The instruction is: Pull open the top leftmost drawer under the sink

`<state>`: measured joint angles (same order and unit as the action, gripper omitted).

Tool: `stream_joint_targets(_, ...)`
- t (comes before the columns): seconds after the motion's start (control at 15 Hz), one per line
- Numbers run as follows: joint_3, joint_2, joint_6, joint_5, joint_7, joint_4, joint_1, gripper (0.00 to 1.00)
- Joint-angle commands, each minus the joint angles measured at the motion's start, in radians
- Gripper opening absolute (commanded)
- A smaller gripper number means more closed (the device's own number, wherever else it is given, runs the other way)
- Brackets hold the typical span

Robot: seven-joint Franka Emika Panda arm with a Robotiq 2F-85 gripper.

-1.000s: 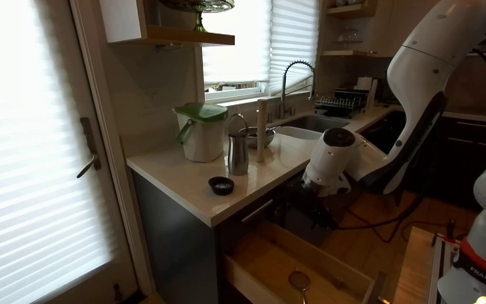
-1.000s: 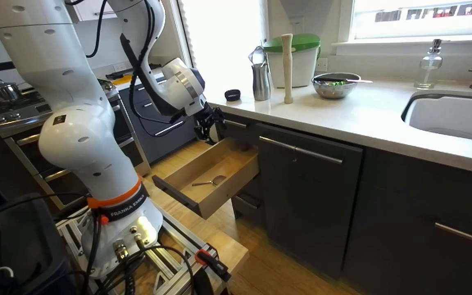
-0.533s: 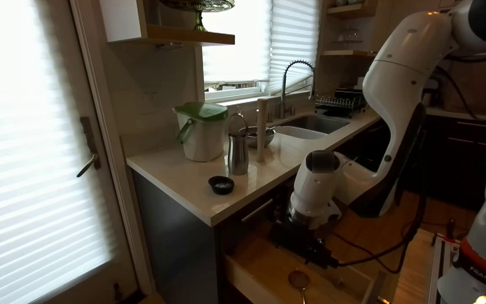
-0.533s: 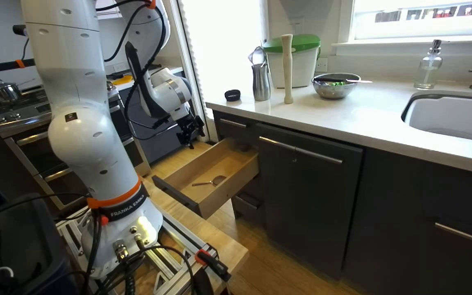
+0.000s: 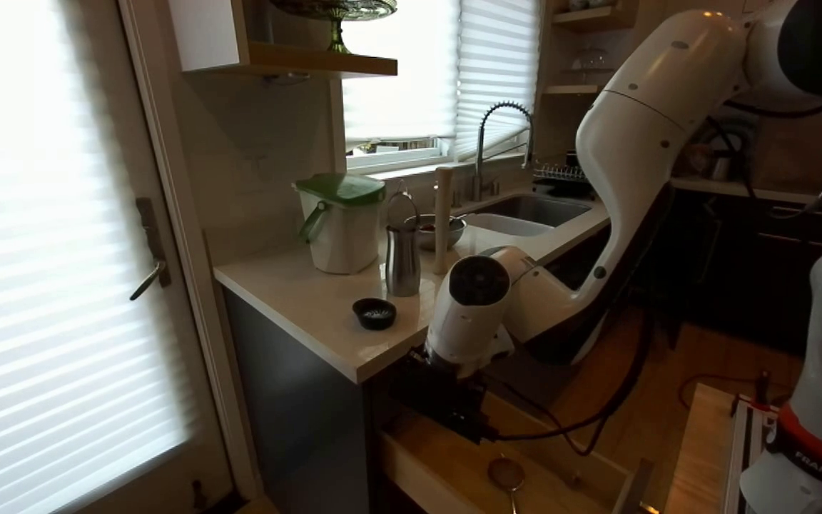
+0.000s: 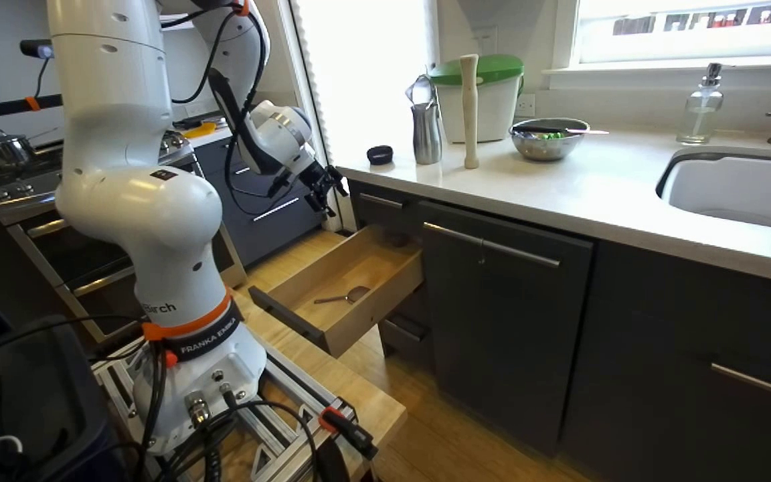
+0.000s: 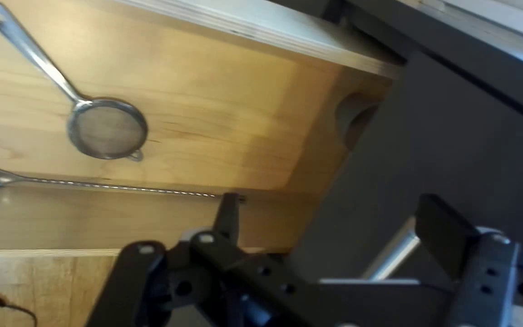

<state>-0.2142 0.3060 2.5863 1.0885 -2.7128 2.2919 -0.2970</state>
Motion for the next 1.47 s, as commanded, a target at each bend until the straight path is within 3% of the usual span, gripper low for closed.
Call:
stream_joint_targets(0.0, 0.275, 0.008, 0.006, -0.021, -0.044, -0.094, -0.263, 1.00)
stream_joint_targets(0.47, 0.758, 0.084, 0.040, -0.256, -0.041, -0.080, -0.757, 1.00)
stream_joint_targets(0.67, 0.971, 0.179, 0.060, -0.374, -0.041, -0.081, -0.982, 1.00)
stream_joint_targets(0.8, 1.088, 0.254, 0.110, -0.502, -0.050, -0.024, -1.129, 1.00)
stream_joint_targets(0.93, 1.097, 0.310, 0.164, -0.624, -0.052, 0.039, -1.187, 1.00)
stream_joint_targets(1.07, 1.056, 0.348, 0.257, -0.763, -0.041, 0.115, -1.215, 1.00)
stream_joint_targets(1.13, 1.046, 0.286, 0.166, -0.656, -0.008, 0.051, -1.160, 1.00)
stream_joint_targets(1.27, 1.047, 0.339, 0.228, -0.743, 0.005, 0.097, -1.203, 1.00)
stream_joint_targets(1.4, 1.049, 0.357, 0.239, -0.762, 0.008, 0.103, -1.211, 1.00)
